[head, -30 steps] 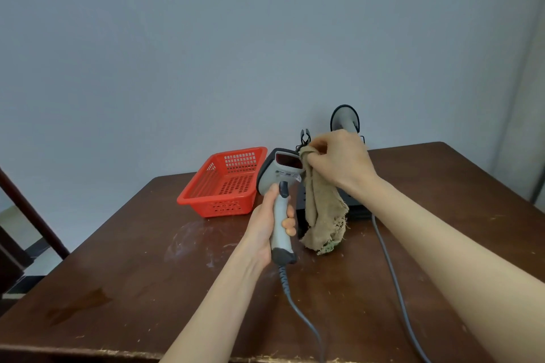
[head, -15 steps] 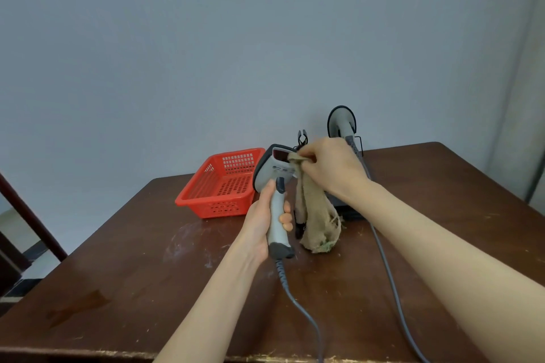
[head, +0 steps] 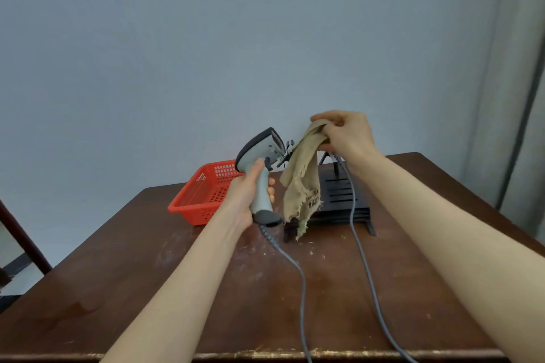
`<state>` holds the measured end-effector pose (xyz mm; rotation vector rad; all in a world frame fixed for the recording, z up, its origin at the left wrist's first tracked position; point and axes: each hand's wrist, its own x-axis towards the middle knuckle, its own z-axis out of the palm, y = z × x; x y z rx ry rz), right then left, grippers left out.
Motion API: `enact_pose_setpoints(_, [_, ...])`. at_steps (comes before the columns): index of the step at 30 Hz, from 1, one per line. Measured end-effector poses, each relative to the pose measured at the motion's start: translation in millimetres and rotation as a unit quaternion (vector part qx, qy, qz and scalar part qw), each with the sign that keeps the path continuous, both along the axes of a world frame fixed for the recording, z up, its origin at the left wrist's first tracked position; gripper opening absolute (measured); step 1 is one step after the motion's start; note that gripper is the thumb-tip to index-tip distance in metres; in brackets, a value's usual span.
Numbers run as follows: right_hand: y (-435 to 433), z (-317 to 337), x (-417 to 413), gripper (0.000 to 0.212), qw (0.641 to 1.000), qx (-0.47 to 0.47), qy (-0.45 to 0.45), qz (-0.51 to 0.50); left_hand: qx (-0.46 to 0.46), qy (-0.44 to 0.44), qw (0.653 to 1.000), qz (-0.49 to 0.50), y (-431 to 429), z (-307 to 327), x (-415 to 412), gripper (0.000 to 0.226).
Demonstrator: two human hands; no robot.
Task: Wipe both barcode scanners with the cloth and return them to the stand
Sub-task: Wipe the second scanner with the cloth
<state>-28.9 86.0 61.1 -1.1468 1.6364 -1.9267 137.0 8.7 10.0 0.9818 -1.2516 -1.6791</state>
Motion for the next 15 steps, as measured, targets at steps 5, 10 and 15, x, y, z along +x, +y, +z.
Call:
enact_pose_setpoints(5, [19.7, 27.5, -26.4, 0.035, 0.994, -0.081, -0.045, -0.063, 0.004, 0.013, 0.999, -0.037, 0.0, 25.5, -14.6, 0.021])
enact_pose_setpoints(10, [33.1, 33.5, -52.0, 0.041, 0.986, -0.078, 0.030, -0.146, 0.015, 0.037, 0.995, -0.090, 1.2, 47.1, -31.9, 0.014])
enact_pose_setpoints(15, [34.7, 8.9, -72.1, 0.046, 0.971, 0.029, 0.143, -0.191, 0.013, 0.018, 0.994, -0.105, -1.7, 65.6, -49.3, 0.030])
